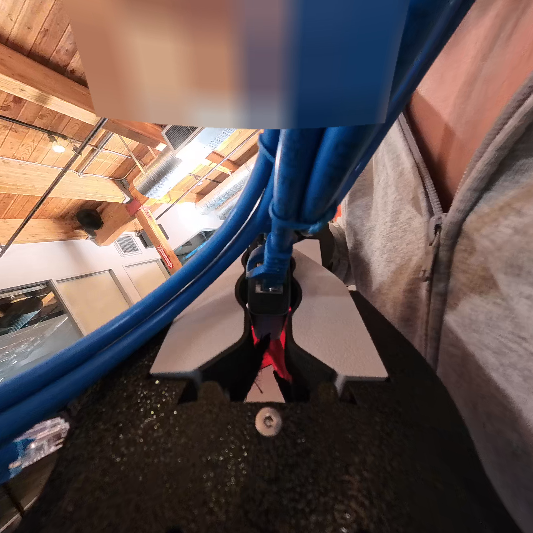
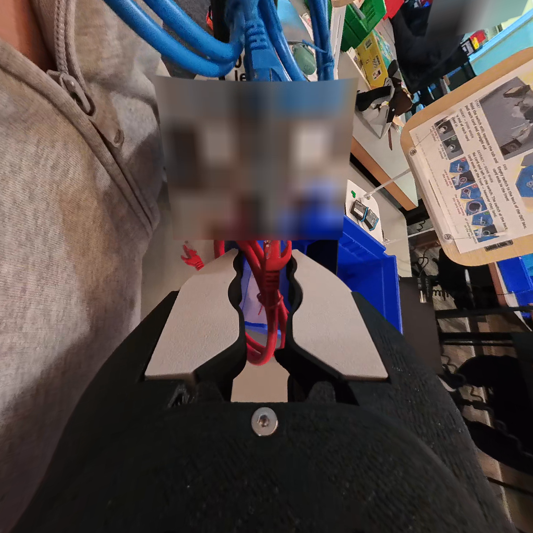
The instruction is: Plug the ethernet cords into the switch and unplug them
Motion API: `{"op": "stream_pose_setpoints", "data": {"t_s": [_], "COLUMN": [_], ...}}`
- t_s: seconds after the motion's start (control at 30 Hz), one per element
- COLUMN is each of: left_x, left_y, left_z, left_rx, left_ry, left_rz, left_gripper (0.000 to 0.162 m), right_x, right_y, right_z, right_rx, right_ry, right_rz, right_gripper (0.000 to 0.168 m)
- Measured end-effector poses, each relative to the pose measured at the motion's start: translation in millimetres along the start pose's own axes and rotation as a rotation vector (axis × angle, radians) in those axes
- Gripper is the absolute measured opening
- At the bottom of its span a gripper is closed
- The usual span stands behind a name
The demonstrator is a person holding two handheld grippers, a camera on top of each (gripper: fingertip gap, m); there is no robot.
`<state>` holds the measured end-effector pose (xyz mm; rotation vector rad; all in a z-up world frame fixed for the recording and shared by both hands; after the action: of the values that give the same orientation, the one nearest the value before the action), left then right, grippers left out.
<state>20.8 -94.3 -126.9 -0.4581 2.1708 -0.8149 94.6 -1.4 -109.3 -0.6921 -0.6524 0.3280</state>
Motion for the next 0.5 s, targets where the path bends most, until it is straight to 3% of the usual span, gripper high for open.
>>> {"op": "stream_pose_setpoints", "data": {"t_s": [0.27, 0.5], "left_x": [5, 0], "left_y": [2, 1], "left_z": [-7, -5], "left_rx": [0.046, 0.061], "left_ry": [-0.057, -0.047], "left_rz": [0.020, 0.036], "left_gripper": [0.020, 0.020], "right_x": [10, 0], "right_y": [-7, -4], "right_z": [12, 9], "right_rx": [-0.151, -0.135], "right_ry": [0.027, 0.021], "right_rz": [0.147, 0.111], "right_gripper": [0.026, 0.022]}}
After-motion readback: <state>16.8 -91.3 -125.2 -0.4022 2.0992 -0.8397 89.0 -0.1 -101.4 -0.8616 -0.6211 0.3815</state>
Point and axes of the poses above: each gripper's, where its closed fingertips meet, x back along the fingers, y out of its underside, z = x × y across the jaws, the point moved 7 cm from there along x, back along the fingers, and after that the axes turned 5 degrees about z, right-handed, at the moved point
